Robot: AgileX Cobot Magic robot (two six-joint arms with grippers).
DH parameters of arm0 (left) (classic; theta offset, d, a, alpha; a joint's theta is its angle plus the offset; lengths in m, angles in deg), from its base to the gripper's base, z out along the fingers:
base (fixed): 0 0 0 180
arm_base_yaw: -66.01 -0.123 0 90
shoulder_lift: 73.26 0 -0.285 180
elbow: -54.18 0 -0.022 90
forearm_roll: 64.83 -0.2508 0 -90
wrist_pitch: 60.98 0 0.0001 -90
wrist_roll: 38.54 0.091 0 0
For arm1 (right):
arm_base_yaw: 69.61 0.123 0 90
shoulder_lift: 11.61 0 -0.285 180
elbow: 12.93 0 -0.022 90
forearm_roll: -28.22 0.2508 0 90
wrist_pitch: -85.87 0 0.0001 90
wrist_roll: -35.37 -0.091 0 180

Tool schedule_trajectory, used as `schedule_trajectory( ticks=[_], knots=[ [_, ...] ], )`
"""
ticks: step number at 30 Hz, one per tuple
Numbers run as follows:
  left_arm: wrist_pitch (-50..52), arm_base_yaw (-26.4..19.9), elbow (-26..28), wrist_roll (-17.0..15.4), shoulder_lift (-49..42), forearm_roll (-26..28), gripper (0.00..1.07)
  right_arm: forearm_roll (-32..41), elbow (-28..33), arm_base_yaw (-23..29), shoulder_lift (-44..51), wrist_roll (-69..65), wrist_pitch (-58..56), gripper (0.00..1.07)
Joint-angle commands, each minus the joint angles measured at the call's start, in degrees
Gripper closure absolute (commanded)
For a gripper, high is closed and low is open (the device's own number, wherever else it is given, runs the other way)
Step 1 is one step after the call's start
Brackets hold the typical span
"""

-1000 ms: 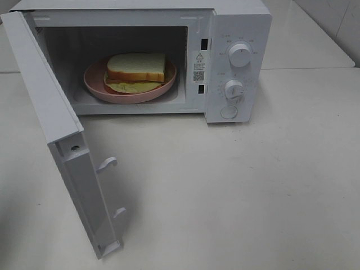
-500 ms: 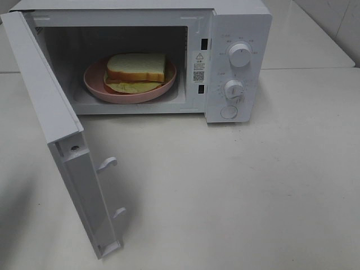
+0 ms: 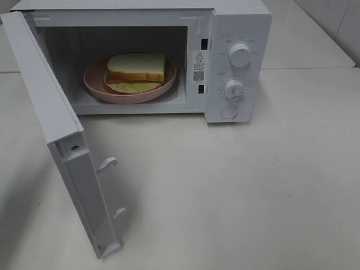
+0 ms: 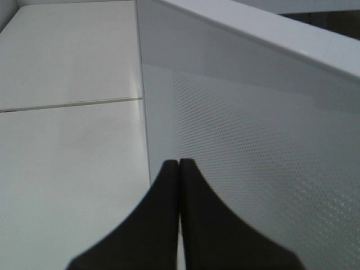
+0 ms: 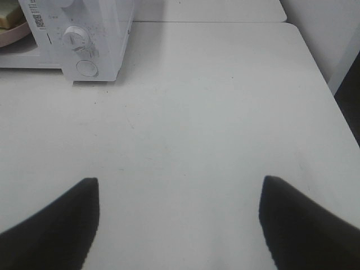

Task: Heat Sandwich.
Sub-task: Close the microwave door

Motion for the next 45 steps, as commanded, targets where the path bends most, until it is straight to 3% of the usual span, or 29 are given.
schedule_trajectory(
  ticks=[1,8,20,33,40,45],
  knots=[
    [6.53,-0.11,0.17,-1.72,3.32,-1.26,1.07,0.00,0.06,-0.40,1.66,0.57,0.23,0.32],
    [15.41,-0.11,0.17,-5.10,10.08,-8.88,1.07,0.00,0.06,-0.40,1.66,0.57,0.23,0.32],
    [19.19,0.17,4.47,-8.71,18.22,-13.75,1.07,0.00,0.06,-0.40,1.66,0.63,0.23,0.32],
    [19.31,6.53,9.74,-8.19,22.69,-11.57,1.07,0.00,0.06,-0.40,1.66,0.63,0.23,0.32],
    [18.68,12.78,13.58,-7.39,24.18,-2.98,1.07,0.00,0.06,-0.40,1.66,0.57,0.23,0.32],
    [18.33,15.53,16.62,-7.22,26.13,-0.80,1.07,-0.06,0.06,-0.40,1.66,0.57,0.23,0.32]
  ],
)
